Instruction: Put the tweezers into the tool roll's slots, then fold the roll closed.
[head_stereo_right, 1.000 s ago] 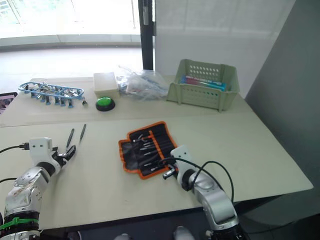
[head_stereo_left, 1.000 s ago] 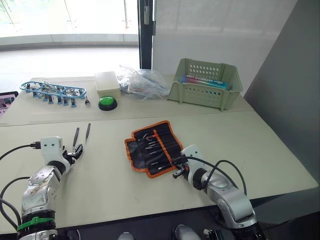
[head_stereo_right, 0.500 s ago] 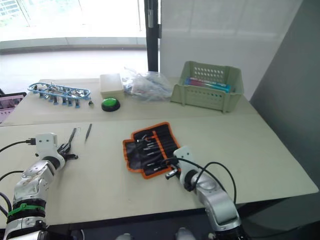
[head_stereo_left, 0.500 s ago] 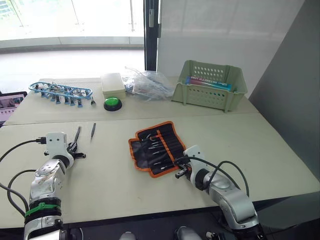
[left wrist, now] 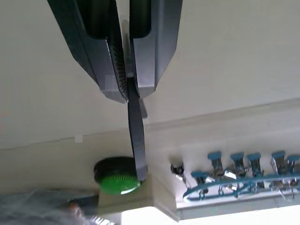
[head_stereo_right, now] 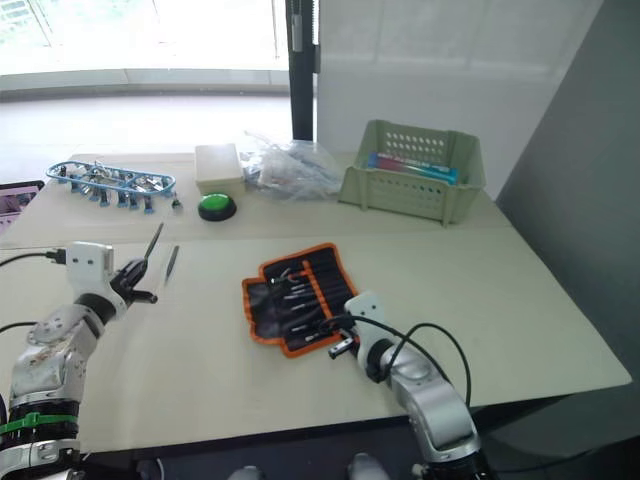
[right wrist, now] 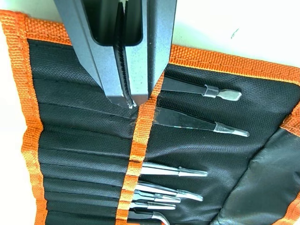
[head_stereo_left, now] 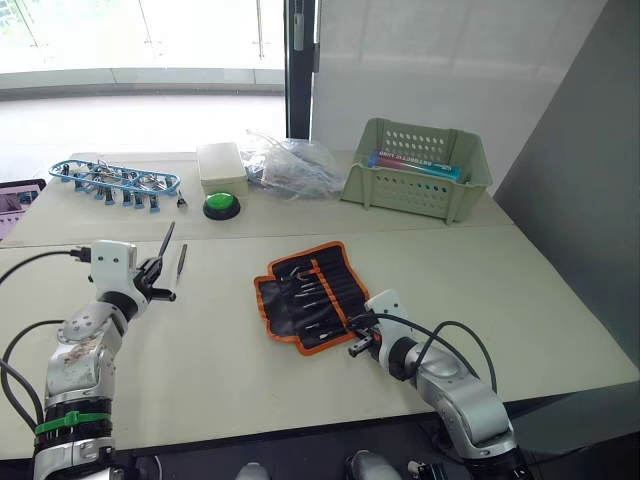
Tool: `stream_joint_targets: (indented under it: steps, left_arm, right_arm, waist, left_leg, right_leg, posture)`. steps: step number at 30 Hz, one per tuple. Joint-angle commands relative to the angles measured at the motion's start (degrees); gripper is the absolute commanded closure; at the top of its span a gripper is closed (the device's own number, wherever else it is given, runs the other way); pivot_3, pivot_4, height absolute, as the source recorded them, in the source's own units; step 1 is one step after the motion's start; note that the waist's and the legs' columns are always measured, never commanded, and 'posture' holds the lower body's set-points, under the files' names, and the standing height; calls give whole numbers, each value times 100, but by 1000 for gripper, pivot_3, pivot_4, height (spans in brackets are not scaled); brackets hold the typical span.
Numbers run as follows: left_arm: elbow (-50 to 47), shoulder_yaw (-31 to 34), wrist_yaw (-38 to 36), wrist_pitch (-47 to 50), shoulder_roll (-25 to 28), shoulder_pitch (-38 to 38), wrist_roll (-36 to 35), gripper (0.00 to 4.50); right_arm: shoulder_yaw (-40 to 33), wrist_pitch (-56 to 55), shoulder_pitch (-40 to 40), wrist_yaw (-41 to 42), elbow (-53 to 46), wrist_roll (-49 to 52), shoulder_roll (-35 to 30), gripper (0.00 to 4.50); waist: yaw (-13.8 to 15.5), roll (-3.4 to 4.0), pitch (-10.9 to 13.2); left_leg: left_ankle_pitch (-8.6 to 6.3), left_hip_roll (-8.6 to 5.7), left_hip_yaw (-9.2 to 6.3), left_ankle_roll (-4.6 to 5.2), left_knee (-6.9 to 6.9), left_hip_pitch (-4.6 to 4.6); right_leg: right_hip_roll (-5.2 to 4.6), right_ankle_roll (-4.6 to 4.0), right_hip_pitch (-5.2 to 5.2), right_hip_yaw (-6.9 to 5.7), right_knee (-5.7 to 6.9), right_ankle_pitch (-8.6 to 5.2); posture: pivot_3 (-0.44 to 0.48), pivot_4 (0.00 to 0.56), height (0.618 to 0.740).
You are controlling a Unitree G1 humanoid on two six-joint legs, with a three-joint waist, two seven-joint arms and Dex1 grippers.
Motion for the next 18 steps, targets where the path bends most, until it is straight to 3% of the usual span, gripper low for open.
stream_joint_targets:
  steps: [1, 5, 10, 18]
  left_arm:
    - [-825, -266, -582, 397, 46, -91, -553, 4457]
    - [-1494, -864, -1526, 1165, 237, -99, -1203, 4457]
    - [-1382, -1517, -2279, 1340, 329, -262, -1242, 4457]
    - [-650, -2724, -2852, 668, 725, -478, 40, 4457]
  right_arm:
    - [133, 467, 204, -68, 540, -79, -54, 4500]
    - [149, 457, 209, -75, 553, -82, -40, 4500]
    - [168, 454, 206, -106, 555, -95, 3, 4500]
    - [131, 478, 330, -247, 430, -125, 72, 4500]
  waist:
    - [1, 3, 1]
    - [-16, 3, 2]
    - [-64, 11, 8]
    - [-100, 19, 12]
  left_leg:
    - [0, 0, 0, 0, 0, 0]
    - [0, 1, 0, 0, 1, -1]
    - [0, 1, 0, 1, 0, -1]
    - [0, 0, 0, 2, -3, -3]
  right_leg:
    - [0, 0, 0, 0, 0, 0]
    - [1, -3, -4, 1, 4, -2]
    - [3, -5, -5, 2, 5, -3]
    - [4, -8, -10, 4, 6, -6]
  posture:
    - [0, 150, 736]
    - [0, 150, 736]
    - [0, 150, 736]
    - [0, 150, 736]
